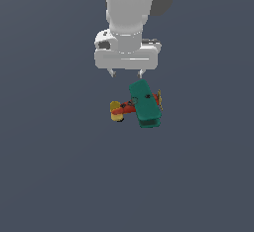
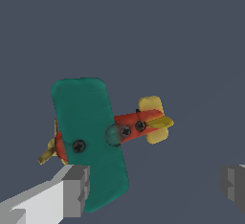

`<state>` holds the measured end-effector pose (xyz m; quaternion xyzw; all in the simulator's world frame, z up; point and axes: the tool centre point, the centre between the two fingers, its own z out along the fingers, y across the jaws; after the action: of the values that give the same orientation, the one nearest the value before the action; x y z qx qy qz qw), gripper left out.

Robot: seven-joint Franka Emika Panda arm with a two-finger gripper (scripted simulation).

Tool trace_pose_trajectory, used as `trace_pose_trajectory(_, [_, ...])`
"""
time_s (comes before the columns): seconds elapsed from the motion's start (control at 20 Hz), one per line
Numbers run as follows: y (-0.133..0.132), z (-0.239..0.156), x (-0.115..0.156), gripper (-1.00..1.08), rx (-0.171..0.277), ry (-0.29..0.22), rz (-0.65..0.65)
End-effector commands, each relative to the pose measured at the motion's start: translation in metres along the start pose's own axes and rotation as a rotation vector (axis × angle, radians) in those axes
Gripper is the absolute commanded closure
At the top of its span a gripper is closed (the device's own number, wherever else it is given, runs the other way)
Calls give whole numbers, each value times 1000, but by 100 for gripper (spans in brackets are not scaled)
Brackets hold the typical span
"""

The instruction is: Pick up the object and move it to a goal position.

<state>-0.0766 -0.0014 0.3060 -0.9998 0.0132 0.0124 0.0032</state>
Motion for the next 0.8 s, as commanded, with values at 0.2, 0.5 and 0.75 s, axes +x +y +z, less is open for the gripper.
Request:
trace_pose_trajectory(0.2, [-1,2,0,-20,4,-7,-3])
trace_pose_trajectory(0.5, [-9,0,0,-20,4,-12,-38])
trace_pose_trajectory(0.75, [-12,-5,0,-20,3,-2,-61])
